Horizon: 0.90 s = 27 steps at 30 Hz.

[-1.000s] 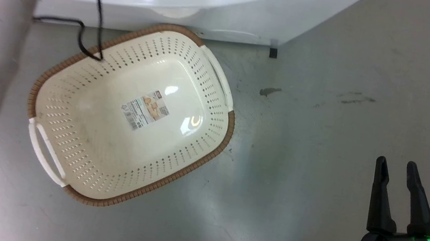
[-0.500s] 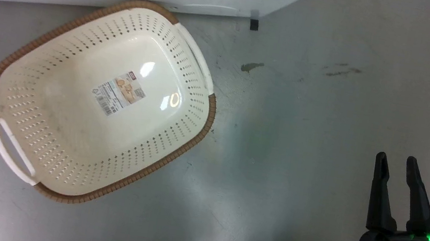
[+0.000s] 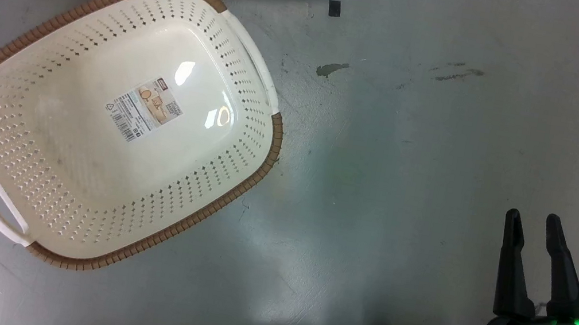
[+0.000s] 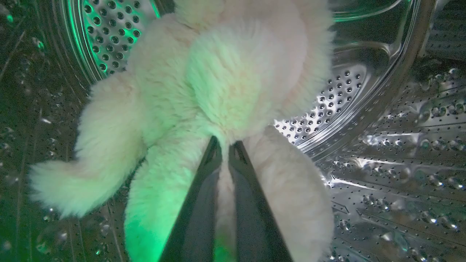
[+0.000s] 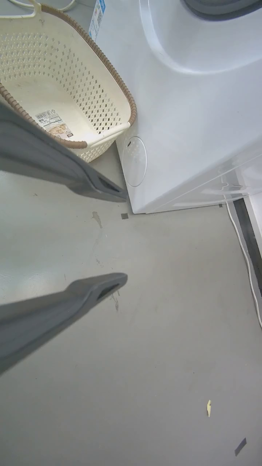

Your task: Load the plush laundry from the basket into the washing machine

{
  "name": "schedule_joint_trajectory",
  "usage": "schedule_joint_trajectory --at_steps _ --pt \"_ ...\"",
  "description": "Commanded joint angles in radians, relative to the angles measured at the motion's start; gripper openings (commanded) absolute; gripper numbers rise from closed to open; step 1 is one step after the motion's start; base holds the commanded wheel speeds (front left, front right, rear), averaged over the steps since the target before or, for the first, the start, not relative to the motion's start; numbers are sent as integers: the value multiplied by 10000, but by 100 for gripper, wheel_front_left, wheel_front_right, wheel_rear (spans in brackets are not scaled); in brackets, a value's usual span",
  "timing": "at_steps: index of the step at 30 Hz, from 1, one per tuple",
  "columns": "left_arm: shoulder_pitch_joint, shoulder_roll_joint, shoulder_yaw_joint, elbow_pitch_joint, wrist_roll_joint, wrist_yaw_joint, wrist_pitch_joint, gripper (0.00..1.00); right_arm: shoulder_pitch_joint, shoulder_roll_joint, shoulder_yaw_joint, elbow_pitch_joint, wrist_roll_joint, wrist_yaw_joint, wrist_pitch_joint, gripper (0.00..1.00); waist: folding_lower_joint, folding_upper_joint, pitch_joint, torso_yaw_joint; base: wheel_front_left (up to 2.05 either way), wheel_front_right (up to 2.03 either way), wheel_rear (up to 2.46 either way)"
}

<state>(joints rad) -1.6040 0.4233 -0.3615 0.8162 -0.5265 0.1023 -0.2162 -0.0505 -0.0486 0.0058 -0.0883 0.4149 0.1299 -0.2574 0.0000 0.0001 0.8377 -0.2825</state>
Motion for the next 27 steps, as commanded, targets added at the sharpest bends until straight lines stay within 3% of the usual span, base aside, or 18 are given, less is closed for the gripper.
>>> schedule_joint_trajectory --at_steps 1,2,3,4,5,18,27 --pt "-260 -28 -14 3 49 -47 -61 0 -5 -16 -8 -51 58 8 -43 100 0 -1 18 2 0 0 0" --pt "-298 -46 -18 59 49 -13 -61 0 -14 -16 -12 -55 63 8 -43 100 0 -1 34 9 0 0 0" --pt "-336 -72 -22 111 39 3 -61 23 -24 -16 -13 -56 68 8 -43 100 0 -1 48 17 0 0 0" --pt "-372 -93 -49 166 47 3 -56 53 -35 -16 -15 -56 73 8 -43 100 0 -1 60 26 0 0 0" --pt "-406 -120 -65 233 33 -7 -25 100 -47 -16 -15 -55 77 8 -43 100 0 -1 68 36 0 0 0" --pt "-526 -473 -84 898 -175 -265 -265 100 -253 -16 -78 -11 -20 8 -43 100 0 -1 -85 299 0 0 0" --pt "139 -1093 -164 1163 -264 -433 -417 100 -481 -16 -266 14 -231 8 -43 100 0 -1 -516 770 0 0 0"
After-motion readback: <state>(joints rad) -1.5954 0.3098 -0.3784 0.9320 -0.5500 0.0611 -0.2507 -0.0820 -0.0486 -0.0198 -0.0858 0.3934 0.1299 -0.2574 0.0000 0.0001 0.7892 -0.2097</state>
